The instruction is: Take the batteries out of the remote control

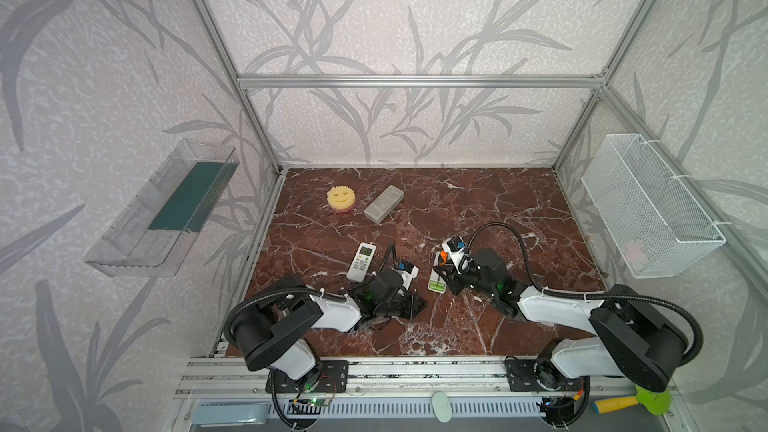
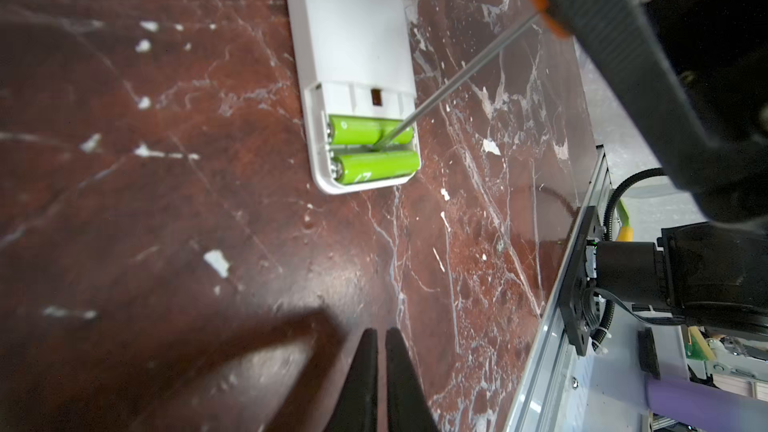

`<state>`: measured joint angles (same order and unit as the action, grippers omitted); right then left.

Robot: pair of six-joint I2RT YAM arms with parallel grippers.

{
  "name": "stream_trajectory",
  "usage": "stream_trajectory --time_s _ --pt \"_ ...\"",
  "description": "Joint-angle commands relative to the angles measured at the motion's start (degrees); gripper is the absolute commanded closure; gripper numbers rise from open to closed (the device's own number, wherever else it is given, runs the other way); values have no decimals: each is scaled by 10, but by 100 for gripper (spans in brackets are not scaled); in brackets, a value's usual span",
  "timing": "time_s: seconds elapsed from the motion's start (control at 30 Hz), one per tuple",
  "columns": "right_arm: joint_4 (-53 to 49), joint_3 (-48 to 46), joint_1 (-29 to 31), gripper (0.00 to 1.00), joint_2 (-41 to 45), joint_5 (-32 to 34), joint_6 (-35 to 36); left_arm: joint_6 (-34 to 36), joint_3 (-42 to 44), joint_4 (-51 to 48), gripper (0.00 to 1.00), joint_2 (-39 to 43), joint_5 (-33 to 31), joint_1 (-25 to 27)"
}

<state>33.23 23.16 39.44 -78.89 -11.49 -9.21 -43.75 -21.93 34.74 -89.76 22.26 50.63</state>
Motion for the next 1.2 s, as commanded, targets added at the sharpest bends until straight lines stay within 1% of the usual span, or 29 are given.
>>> stream_trajectory --time_s 0.0,0.1,0.2,0.3,0.47,0.73,1.17 --pt "-54 -23 2 100 -1 24 -20 -14 -11 81 92 -39 -18 5" --pt "-54 -25 2 100 -1 27 -32 -19 -15 108 92 -64 -28 5" --pt "-54 -26 1 100 -10 34 -48 -19 -22 114 92 -83 -37 5" --pt "-50 -24 -1 100 -22 32 -64 -23 -20 133 93 -94 -52 5" --pt "-42 -15 -9 100 -53 21 -98 -26 -22 144 92 -110 -59 5" --pt "-12 -8 -30 100 -98 -14 -150 -25 -24 144 93 -120 -81 3" --pt "9 -18 -59 100 -131 -29 -222 -31 -18 166 93 -134 -86 -17"
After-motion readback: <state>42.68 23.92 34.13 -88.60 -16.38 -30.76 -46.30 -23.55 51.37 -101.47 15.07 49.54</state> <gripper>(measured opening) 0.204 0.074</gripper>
